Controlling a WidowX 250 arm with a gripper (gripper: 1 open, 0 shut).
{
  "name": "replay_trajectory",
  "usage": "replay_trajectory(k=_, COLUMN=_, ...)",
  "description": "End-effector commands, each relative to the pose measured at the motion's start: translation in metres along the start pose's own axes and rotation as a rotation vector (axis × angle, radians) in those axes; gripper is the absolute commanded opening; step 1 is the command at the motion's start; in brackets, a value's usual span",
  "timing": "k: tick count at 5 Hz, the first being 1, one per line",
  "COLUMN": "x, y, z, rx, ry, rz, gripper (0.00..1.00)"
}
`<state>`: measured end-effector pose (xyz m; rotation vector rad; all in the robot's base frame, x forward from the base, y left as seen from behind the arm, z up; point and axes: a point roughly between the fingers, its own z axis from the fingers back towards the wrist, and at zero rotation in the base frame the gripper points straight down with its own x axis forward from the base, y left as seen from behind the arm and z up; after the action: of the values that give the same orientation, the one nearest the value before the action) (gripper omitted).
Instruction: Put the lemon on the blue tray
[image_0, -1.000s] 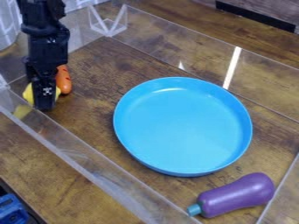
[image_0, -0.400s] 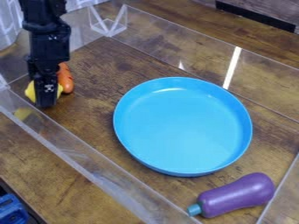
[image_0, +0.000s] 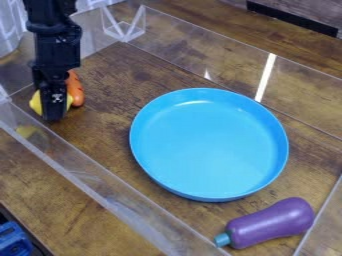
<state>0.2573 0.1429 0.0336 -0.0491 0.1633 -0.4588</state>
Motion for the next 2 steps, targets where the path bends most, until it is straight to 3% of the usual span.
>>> replay_trajectory(k=1, x=0.0076, y=0.0076, z=0.0188, rx=0.044, ry=-0.042, rz=0.0, gripper=0.0)
replay_trajectory(k=2, x=0.0086, y=0.0078, z=0.0197, rx=0.041, ry=-0.044, rz=-0.001, gripper=0.0)
